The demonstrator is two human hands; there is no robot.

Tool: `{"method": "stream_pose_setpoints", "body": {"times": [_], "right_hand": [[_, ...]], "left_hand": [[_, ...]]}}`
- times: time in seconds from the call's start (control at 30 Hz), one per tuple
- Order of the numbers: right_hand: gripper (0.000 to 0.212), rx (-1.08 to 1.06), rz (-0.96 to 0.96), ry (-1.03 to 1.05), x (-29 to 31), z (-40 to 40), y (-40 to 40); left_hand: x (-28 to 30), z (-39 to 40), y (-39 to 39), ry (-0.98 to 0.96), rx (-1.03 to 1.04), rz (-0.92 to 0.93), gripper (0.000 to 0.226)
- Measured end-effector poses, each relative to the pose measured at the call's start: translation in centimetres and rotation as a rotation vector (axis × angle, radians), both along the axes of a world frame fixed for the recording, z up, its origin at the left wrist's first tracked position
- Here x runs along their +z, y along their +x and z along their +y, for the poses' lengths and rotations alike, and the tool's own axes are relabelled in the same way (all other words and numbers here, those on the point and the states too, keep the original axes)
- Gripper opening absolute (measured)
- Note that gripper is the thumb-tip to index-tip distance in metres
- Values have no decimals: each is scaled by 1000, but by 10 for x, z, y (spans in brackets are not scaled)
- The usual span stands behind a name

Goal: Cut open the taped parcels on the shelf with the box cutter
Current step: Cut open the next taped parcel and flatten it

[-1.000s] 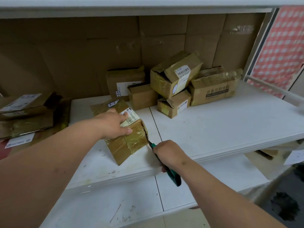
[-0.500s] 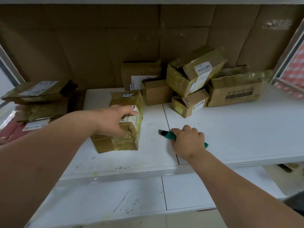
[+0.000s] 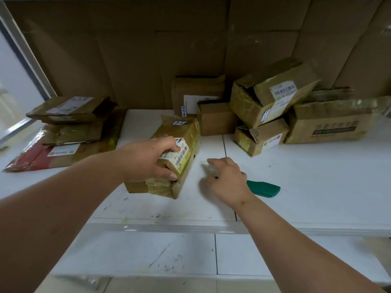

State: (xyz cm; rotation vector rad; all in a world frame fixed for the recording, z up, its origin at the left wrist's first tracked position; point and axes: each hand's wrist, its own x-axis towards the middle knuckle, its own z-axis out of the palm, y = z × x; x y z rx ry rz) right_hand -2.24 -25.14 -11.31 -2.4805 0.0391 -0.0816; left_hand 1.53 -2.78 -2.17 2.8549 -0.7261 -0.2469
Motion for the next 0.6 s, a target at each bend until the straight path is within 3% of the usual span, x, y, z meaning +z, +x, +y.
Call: {"method": "stream_pose_setpoints", "body": {"times": [0.17,0.3,0.43,0.6], "right_hand": [[67,104,-122,174,11,6,14],[82,160,-140,209,22,12,37],[72,269,-119,385,29,15,54],[95,197,-48,340,24,16,68]], "left_hand": [[-1,2,-8,78,-70,-46,73],[2,-2,-12,161,-163,-180,66],[3,12,-14,107,-163,-211,68],[-6,42,-15,-8,-91,-260,66]]}}
